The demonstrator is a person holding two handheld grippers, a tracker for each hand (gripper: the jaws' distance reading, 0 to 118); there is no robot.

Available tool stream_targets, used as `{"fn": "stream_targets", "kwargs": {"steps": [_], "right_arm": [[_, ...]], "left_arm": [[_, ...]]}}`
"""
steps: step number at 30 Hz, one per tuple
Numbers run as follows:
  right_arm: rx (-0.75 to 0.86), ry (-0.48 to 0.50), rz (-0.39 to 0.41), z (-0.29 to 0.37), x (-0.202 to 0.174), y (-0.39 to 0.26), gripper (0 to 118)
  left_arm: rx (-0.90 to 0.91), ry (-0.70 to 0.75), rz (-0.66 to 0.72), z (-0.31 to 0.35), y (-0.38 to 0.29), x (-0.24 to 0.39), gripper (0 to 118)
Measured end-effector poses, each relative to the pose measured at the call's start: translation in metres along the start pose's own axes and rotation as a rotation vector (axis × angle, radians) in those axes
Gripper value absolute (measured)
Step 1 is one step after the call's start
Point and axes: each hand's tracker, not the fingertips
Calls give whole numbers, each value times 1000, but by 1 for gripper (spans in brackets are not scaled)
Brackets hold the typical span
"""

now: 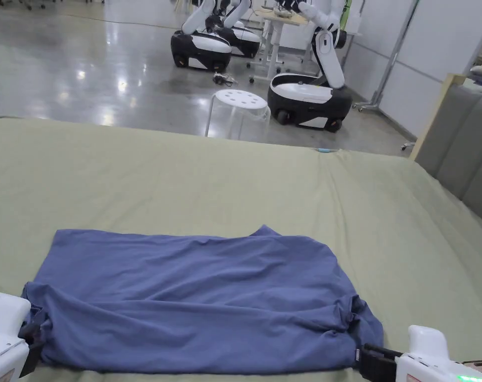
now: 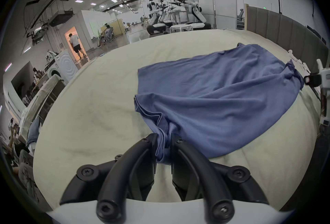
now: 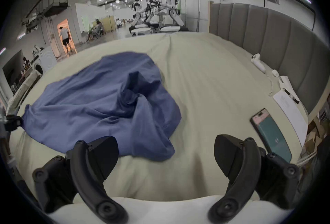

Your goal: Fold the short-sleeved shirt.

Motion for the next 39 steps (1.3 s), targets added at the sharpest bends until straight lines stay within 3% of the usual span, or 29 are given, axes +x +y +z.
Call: {"fn": "stream_targets", "kwargs": {"steps": [1,3,4,6,7,20,26,29,30,31,33,34,37,39], "right_arm": [[-6,-7,0,-10,-3,1,101],[-58,47,-12,-21,-5,2,64],[-82,76,-41,-26,-5,4,52],[-33,100,-52,-17,-5,9,11],[5,113,-38,-6,-9,11,11],[134,190,-4,141,-11,49,11],[58,161,-1,149,8,-4,11],[-37,152,-52,126,13,-48,11],[-52,157,-78,120,15,-60,12],[-43,162,-101,114,17,-70,30],[29,201,-127,118,19,-77,103],[68,186,-127,129,16,-73,116],[386,162,-90,183,0,-56,115],[527,176,-56,208,-19,-38,115]], "left_arm": [[2,-21,32,0,1,-3,15],[-16,-16,41,-1,3,-5,15],[-18,-10,41,-2,1,-7,15],[-32,-31,90,-3,-1,-15,14],[-22,-48,133,-1,-2,-19,8],[104,-71,184,95,8,-30,7],[37,-67,197,126,-44,-35,7],[-61,-102,281,110,-86,-37,8],[-67,-139,342,103,-98,-38,9],[-41,-167,401,102,-108,-43,22],[11,-17,389,111,-114,-43,60],[88,59,343,125,-110,-38,71],[387,84,296,183,-92,-24,71],[481,68,236,205,-69,-5,71]]}}
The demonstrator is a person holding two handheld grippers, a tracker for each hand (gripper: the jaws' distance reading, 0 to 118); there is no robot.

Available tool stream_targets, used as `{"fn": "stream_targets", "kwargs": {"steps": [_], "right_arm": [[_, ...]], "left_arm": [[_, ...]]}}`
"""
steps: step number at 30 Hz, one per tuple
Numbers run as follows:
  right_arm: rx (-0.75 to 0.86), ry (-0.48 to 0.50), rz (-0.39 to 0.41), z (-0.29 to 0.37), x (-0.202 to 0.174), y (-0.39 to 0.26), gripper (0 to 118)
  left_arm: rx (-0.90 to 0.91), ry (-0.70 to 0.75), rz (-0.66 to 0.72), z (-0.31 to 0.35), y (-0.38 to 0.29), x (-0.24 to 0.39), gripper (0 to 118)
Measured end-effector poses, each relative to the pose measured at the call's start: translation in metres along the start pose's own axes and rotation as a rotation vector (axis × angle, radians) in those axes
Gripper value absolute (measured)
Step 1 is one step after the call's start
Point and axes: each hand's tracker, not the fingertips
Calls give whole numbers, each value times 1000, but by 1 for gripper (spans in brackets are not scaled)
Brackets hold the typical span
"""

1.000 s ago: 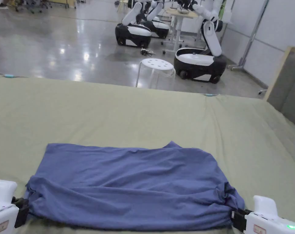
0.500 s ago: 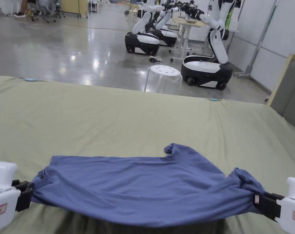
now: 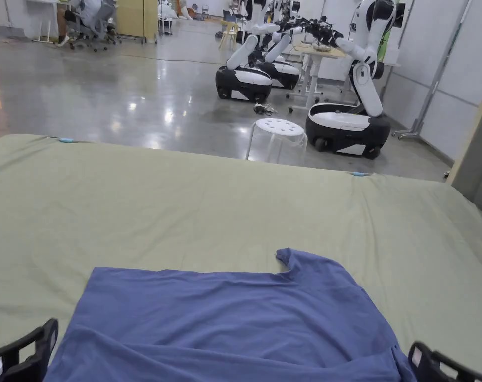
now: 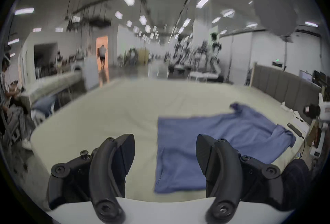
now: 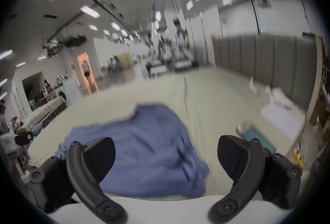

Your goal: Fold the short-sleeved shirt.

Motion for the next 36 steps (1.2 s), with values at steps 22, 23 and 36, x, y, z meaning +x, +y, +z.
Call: {"fn": "stream_targets", "kwargs": {"steps": [22,23,36], "right_arm": [[-30,146,232,-86,-105,0,2],[-42,139,235,-93,-105,1,2],[-357,-34,213,-245,-24,43,7]], "left_arm": [[-438,26,-83,-244,4,-30,61],[-467,58,-77,-276,-3,-36,61],[-671,14,-127,-382,-23,-15,13]]}}
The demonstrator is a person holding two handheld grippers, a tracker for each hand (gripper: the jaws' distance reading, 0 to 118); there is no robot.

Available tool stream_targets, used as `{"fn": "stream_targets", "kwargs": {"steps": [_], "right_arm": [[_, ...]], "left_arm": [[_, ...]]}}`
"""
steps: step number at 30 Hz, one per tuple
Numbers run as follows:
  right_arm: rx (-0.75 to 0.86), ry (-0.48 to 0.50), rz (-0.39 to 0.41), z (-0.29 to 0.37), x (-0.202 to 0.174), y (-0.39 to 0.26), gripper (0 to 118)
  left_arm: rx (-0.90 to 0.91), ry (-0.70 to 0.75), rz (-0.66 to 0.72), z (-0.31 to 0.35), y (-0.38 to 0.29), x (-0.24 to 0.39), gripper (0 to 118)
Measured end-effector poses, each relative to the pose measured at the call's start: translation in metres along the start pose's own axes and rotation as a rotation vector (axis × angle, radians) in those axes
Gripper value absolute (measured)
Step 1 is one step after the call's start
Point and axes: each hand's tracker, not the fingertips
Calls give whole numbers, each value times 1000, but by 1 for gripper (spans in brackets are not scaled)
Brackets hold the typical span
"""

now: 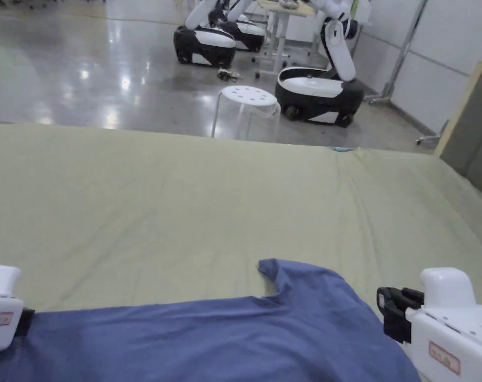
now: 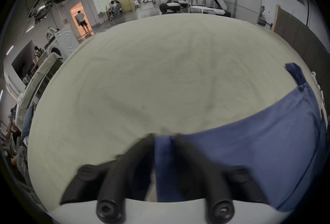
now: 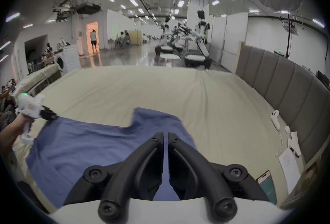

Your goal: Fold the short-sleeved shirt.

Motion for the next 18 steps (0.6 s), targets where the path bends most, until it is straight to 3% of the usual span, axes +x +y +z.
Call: {"fn": "stream_targets", "kwargs": {"steps": [2,3,6,7,8,10,11,13,14,15,16,17,18], "right_arm": [[-117,-16,-23,-46,22,14,12],[-173,-20,-36,-73,33,17,20],[-321,-17,9,-141,49,10,69],[-365,-39,0,-159,52,4,91],[-405,-22,-25,-171,53,-2,98],[-435,35,-77,-185,54,-6,98],[-436,30,-67,-189,51,-7,96],[-462,6,-18,-184,41,-10,76],[-429,-12,21,-176,35,-6,58],[-410,-25,63,-170,28,-2,26],[-398,-63,135,-161,18,-1,4],[-380,-101,196,-155,13,0,4],[-371,-67,200,-150,12,3,4]], "left_arm": [[43,24,-42,13,-1,14,9],[62,9,-48,23,-2,14,7],[119,-13,-35,47,0,27,7],[138,-16,-31,56,0,23,7],[139,-21,-34,61,2,26,7],[142,-31,-48,69,3,34,7],[146,-36,-46,73,4,31,7],[147,-49,-38,76,4,35,7],[149,-43,-39,77,3,38,7],[149,-38,-39,72,3,31,7],[149,-38,-38,71,3,32,7],[146,-40,-37,71,3,33,7],[142,-39,-37,70,3,35,7]]}}
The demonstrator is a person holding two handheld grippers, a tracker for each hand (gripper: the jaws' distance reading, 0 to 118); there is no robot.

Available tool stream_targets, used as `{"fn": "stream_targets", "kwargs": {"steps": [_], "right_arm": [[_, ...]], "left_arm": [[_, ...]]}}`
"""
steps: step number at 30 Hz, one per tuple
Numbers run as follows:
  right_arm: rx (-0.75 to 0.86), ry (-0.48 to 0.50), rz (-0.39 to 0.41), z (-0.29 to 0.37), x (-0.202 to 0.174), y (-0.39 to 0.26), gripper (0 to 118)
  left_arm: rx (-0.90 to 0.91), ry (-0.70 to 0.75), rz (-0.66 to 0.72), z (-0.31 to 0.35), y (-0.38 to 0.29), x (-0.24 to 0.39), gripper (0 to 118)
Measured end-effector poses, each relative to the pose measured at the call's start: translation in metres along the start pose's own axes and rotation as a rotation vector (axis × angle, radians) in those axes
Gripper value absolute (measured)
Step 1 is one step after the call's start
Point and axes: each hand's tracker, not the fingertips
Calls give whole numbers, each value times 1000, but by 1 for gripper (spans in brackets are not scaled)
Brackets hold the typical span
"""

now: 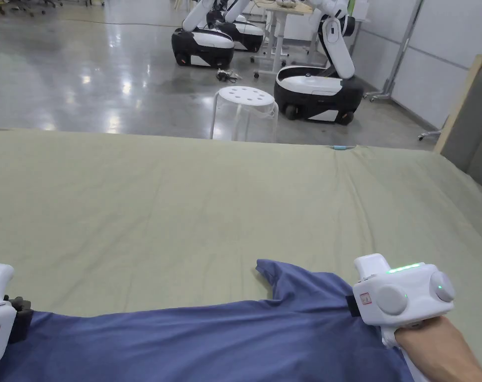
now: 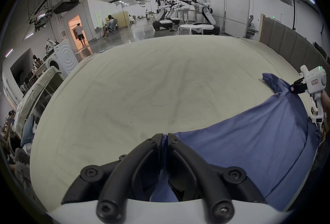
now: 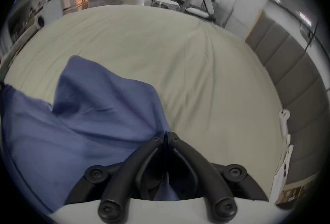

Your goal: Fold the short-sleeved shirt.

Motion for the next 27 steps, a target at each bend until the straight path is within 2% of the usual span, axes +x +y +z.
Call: {"fn": "stream_targets", "kwargs": {"steps": [1,4,6,9,13,15,20,23,25,26,27], "right_arm": [[-9,45,-29,6,2,1,4],[93,14,-43,32,10,4,4],[138,56,-79,62,19,2,4],[243,75,-36,123,24,-17,4],[368,126,-65,207,31,-75,4],[365,132,-86,232,30,-117,4],[237,119,-155,217,13,-229,4],[162,122,-242,190,7,-268,4],[185,127,-279,187,5,-275,4],[206,124,-290,189,6,-273,14],[235,128,-298,194,7,-271,47]], "left_arm": [[5,3,0,-3,-2,-5,7],[51,26,20,8,-3,-6,7],[82,27,35,25,-5,-12,7],[155,26,46,74,-11,-18,7],[256,17,52,161,-42,-20,7],[261,18,65,192,-72,-20,7],[79,26,115,208,-169,-18,7],[-13,-18,168,192,-203,-17,7],[-2,-13,149,185,-205,-12,9],[13,-5,137,184,-202,-8,20],[46,15,135,186,-197,-6,44]]}}
